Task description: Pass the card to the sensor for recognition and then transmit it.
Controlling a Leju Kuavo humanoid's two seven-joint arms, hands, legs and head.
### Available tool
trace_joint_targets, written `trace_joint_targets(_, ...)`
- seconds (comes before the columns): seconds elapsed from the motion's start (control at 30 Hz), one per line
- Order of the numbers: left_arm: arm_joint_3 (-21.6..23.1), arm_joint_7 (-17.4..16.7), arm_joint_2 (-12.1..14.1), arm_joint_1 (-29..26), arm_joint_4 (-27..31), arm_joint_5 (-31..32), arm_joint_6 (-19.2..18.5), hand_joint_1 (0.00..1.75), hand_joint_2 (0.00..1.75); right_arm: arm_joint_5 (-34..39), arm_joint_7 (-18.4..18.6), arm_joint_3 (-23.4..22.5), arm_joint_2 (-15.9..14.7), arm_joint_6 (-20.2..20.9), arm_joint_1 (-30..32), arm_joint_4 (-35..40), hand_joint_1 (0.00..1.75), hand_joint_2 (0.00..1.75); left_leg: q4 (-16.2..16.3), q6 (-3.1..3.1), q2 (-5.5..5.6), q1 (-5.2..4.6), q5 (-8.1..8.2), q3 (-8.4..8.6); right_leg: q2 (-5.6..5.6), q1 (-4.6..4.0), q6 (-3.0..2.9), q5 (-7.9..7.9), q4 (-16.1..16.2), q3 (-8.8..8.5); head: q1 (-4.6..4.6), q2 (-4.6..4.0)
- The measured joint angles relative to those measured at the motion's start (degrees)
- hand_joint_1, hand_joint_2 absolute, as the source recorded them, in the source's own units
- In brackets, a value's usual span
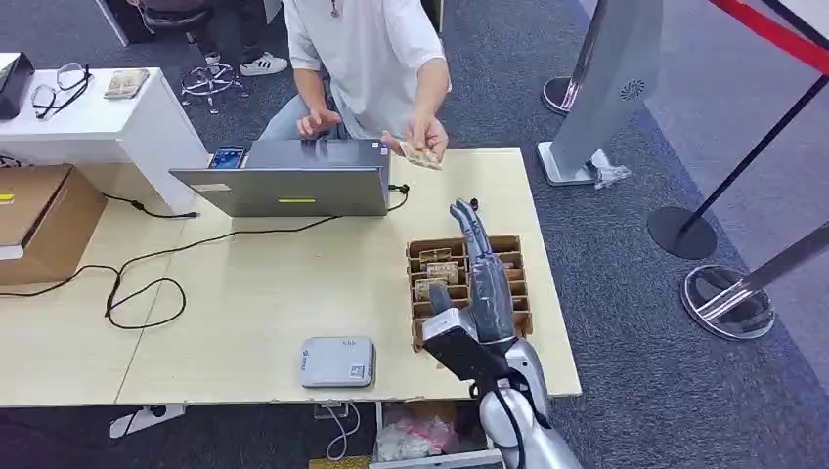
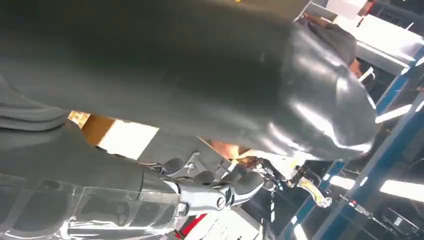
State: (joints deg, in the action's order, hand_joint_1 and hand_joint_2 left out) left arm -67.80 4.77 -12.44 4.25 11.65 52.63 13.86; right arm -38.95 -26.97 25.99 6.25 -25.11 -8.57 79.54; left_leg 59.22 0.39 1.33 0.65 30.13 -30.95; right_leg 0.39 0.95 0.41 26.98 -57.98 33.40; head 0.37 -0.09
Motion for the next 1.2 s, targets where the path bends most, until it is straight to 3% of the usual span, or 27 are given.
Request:
trace_joint_targets(0.4, 0.00, 0.02, 0.00, 0.00, 0.00, 0.00, 0.00, 0.00, 0.00, -0.94, 0.22, 0.74, 0.00, -0.70, -0.47, -1.16, 0.00, 0.00, 0.00, 0.00, 0.00, 0.00, 0.00, 0.00, 0.00, 0.00, 0.00, 0.00, 0.00, 0.00, -0.02, 0.00)
trace_joint_targets(0.47, 0.00, 0.00, 0.02, 0.00, 0.00, 0.00, 0.00, 0.00, 0.00, -5.23, 1.78, 0.83, 0.00, -3.80, -0.68, -1.36, 0.00, 0.00, 0.00, 0.00, 0.00, 0.00, 0.00, -0.01, 0.00, 0.00, 0.00, 0.00, 0.00, 0.00, 0.00, 0.00)
trace_joint_targets(0.57, 0.00, -0.07, 0.02, 0.04, 0.00, 0.04, 0.02, 0.00, 0.00, -18.38, 6.85, 0.98, 0.00, -10.91, -2.57, -2.96, 0.00, 0.00, 0.00, -0.01, -0.01, 0.00, -0.01, 0.01, 0.03, 0.00, -0.02, -0.02, -0.01, 0.00, -0.02, 0.00)
trace_joint_targets(0.7, -0.20, -0.61, 0.00, 0.08, 0.00, -0.33, 0.87, 0.00, 0.00, -30.77, 12.08, 1.33, 0.00, -14.18, -5.86, -5.79, 0.00, 0.00, 0.00, -0.01, -0.02, 0.00, -0.03, 0.01, 0.02, 0.00, -0.02, -0.03, -0.02, 0.00, 0.00, 0.00)
trace_joint_targets(0.73, -0.42, -0.63, -0.04, 0.09, 0.00, -0.48, 1.07, 0.00, 0.00, -32.05, 12.70, 1.46, 0.00, -14.34, -6.74, -6.50, 0.00, 1.75, 0.00, -0.01, -0.02, 0.00, -0.03, 0.01, 0.02, 0.00, -0.02, -0.03, -0.02, 0.00, -0.02, 0.00)
trace_joint_targets(0.93, -1.25, -2.30, 0.04, 0.19, 0.00, -0.74, -0.24, 0.00, 0.00, -42.91, 20.31, 2.71, 0.55, -14.43, -14.88, -14.50, 0.00, 1.75, 0.01, -0.02, -0.03, 0.00, -0.05, 0.03, 0.04, 0.00, -0.03, -0.05, -0.05, 0.00, -0.02, 0.00)
trace_joint_targets(1.03, -1.25, -2.30, 0.24, 0.17, 0.00, -0.50, -0.68, 0.00, 0.00, -45.66, 21.60, 2.43, 0.92, -14.47, -19.15, -19.13, 0.00, 1.75, 0.01, 0.00, 0.00, 0.00, -0.08, 0.05, 0.02, 0.00, -0.03, -0.05, -0.05, -0.02, 0.00, 0.00)
trace_joint_targets(1.2, -1.25, -2.30, 0.33, 0.18, 0.00, -0.20, -0.68, 0.00, 0.00, -46.84, 22.19, 2.16, 1.16, -14.49, -21.24, -23.24, 0.00, 1.75, 0.01, 0.00, 0.00, 0.00, -0.08, 0.02, 0.02, 0.00, -0.04, -0.05, -0.05, -0.02, 0.00, 0.00)
